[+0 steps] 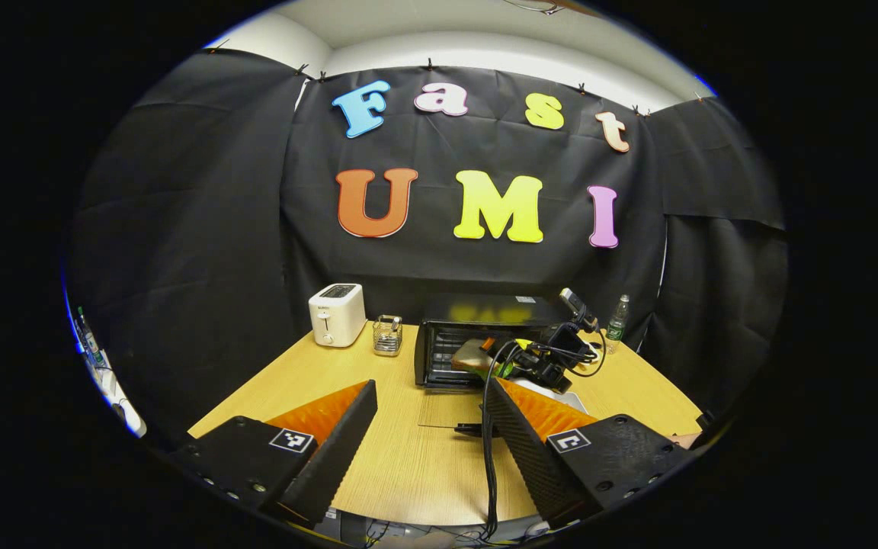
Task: Open the electric oven with the left hand, put the food in, and close the electric oven.
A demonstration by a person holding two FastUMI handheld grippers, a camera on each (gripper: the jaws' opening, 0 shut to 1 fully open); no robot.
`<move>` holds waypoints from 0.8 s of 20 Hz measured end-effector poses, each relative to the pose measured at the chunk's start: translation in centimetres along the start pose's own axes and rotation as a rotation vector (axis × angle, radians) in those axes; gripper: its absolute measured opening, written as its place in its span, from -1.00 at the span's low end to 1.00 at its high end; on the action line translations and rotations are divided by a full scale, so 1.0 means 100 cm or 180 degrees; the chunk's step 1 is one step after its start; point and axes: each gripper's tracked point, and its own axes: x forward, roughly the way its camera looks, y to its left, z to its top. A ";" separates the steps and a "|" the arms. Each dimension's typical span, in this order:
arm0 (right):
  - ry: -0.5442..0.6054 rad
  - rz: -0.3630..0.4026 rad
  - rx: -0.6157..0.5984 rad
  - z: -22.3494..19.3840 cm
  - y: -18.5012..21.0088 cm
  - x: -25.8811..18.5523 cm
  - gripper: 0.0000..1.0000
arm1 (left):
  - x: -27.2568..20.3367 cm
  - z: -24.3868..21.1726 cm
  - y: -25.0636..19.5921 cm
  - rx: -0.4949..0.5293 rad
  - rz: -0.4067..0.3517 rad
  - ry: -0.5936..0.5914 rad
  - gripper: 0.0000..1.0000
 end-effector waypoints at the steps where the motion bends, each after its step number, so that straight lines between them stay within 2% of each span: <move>1: -0.0072 0.0000 -0.0102 0.009 0.000 -0.005 1.00 | 0.000 0.001 -0.001 -0.0003 -0.0006 -0.0013 0.91; 2: -0.0161 0.0054 -0.0233 0.019 0.004 -0.009 0.87 | -0.001 0.001 -0.001 0.0002 -0.0009 -0.0017 0.91; 4: -0.0087 0.0018 -0.0460 0.021 -0.001 -0.013 0.86 | 0.000 0.001 -0.004 0.0024 -0.0021 -0.0016 0.90; 5: -0.0041 0.0096 -0.0560 0.018 0.003 -0.023 1.00 | -0.001 0.004 -0.005 0.0049 -0.0022 -0.0052 0.91; 6: -0.0049 0.0102 -0.0647 0.021 0.003 -0.031 1.00 | -0.001 0.006 -0.005 0.0070 -0.0010 -0.0072 0.91; 7: -0.0061 0.0094 -0.0752 0.025 -0.003 -0.043 0.87 | 0.000 0.006 -0.005 0.0073 -0.0012 -0.0092 0.91; 8: -0.0061 0.0113 -0.0862 0.029 -0.005 -0.057 0.89 | 0.000 0.005 -0.007 0.0070 -0.0021 -0.0088 0.90; 9: -0.0062 0.0165 -0.0932 0.034 -0.002 -0.074 1.00 | 0.000 0.006 -0.008 0.0073 -0.0015 -0.0102 0.90; 10: -0.0072 0.0214 -0.1045 0.042 0.000 -0.093 0.87 | -0.001 0.008 -0.009 0.0073 -0.0025 -0.0119 0.91; 15: -0.0313 0.0364 -0.1625 0.102 0.003 -0.187 0.89 | 0.002 0.018 -0.011 0.0106 0.0002 -0.0221 0.91; 16: -0.0332 0.0379 -0.1705 0.112 0.002 -0.204 1.00 | 0.005 0.017 -0.010 0.0127 0.0014 -0.0222 0.91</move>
